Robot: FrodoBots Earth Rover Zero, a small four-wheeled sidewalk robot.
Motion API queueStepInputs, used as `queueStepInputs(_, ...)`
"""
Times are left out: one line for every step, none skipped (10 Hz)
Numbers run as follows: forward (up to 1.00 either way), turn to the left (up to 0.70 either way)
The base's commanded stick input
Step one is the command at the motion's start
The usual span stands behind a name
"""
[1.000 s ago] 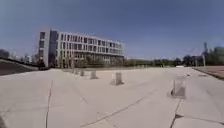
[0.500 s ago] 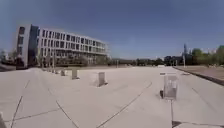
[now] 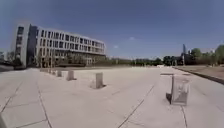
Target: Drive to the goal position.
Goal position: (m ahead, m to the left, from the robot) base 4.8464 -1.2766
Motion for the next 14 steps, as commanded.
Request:
queueStepInputs(0.70,0.01)
queueStepInputs(0.70,0.01)
queueStepInputs(0.70,0.01)
queueStepInputs(0.70,0.00)
queueStepInputs(0.70,-0.07)
queueStepInputs(0.70,-0.23)
queueStepInputs(0.70,-0.34)
queueStepInputs(0.70,-0.34)
queueStepInputs(0.70,-0.34)
queueStepInputs(0.70,-0.34)
queueStepInputs(0.70,-0.34)
queueStepInputs(0.70,-0.34)
queueStepInputs(0.70,-0.34)
queueStepInputs(0.70,-0.34)
